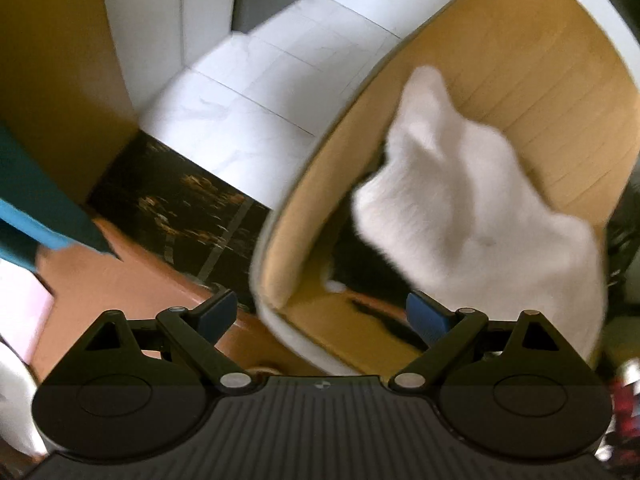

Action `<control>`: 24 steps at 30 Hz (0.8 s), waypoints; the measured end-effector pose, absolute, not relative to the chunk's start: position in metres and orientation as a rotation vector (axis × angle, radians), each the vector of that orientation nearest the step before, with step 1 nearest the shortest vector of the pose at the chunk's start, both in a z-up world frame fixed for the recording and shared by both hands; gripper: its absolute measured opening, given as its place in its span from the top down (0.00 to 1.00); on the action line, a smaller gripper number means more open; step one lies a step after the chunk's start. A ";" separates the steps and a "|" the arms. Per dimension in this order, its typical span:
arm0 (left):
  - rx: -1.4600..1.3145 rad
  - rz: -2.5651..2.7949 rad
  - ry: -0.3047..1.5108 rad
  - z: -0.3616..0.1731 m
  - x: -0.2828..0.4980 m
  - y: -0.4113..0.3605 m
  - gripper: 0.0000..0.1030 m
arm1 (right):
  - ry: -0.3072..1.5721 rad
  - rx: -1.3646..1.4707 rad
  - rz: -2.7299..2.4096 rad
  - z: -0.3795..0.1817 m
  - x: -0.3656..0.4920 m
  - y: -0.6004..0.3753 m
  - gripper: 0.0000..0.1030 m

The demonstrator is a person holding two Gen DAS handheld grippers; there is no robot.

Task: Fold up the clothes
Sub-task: 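Lower the white sweater onto the chair stack and open both grippers, then press and smooth the sweater on the chair stack with both grippers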

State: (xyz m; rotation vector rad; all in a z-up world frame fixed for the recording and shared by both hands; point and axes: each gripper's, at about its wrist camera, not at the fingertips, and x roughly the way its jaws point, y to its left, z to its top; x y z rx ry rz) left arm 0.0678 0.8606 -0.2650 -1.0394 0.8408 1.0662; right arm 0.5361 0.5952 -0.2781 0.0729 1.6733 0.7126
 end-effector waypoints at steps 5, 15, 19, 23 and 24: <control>-0.805 1.075 0.815 -0.259 0.108 0.892 0.09 | 1.480 0.020 0.872 -0.277 0.521 0.638 0.30; -0.282 0.933 0.938 -0.279 0.220 1.000 0.10 | 1.155 -0.081 0.945 -0.314 0.499 0.732 0.33; -0.259 0.883 0.996 -0.302 0.235 1.023 0.18 | 1.131 -0.063 0.907 -0.324 0.493 0.745 0.33; -0.243 0.801 0.970 -0.305 0.241 1.028 0.91 | 1.107 -0.106 0.907 -0.329 0.486 0.752 0.33; -0.223 0.783 0.970 -0.306 0.244 1.027 0.92 | 1.104 -0.121 0.907 -0.329 0.486 0.755 0.33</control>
